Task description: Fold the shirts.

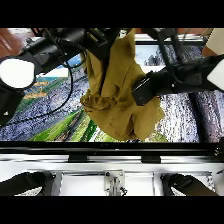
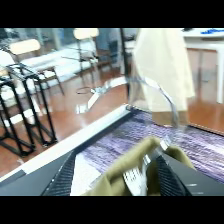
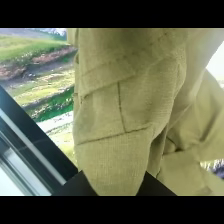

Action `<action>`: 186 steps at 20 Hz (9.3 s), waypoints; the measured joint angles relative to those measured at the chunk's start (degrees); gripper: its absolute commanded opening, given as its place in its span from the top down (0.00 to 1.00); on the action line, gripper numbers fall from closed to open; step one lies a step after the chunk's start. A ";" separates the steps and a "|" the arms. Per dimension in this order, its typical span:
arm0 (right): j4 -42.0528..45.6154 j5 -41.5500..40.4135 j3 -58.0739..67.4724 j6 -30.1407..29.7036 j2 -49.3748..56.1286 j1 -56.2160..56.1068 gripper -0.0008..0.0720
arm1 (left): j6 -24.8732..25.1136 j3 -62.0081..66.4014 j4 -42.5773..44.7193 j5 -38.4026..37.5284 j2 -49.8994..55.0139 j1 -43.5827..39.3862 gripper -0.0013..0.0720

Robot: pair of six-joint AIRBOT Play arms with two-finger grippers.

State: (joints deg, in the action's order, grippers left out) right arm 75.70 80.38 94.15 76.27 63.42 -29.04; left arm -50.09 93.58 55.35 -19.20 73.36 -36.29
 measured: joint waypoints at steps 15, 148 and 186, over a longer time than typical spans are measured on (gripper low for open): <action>0.09 -7.41 0.17 -1.18 -0.15 -2.71 0.48 | 0.04 -0.09 1.20 1.18 2.27 4.11 0.92; 9.40 -8.07 17.81 14.49 -2.23 106.47 0.33 | -23.82 0.00 0.79 -29.46 -11.85 9.84 0.35; 12.92 10.69 -18.67 25.09 8.09 13.60 0.30 | -51.71 -21.88 41.09 -60.17 -1.70 9.22 0.05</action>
State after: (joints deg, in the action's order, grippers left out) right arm 88.62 91.07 75.48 101.36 71.50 -15.44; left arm -101.80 71.70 96.44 -79.37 71.66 -27.07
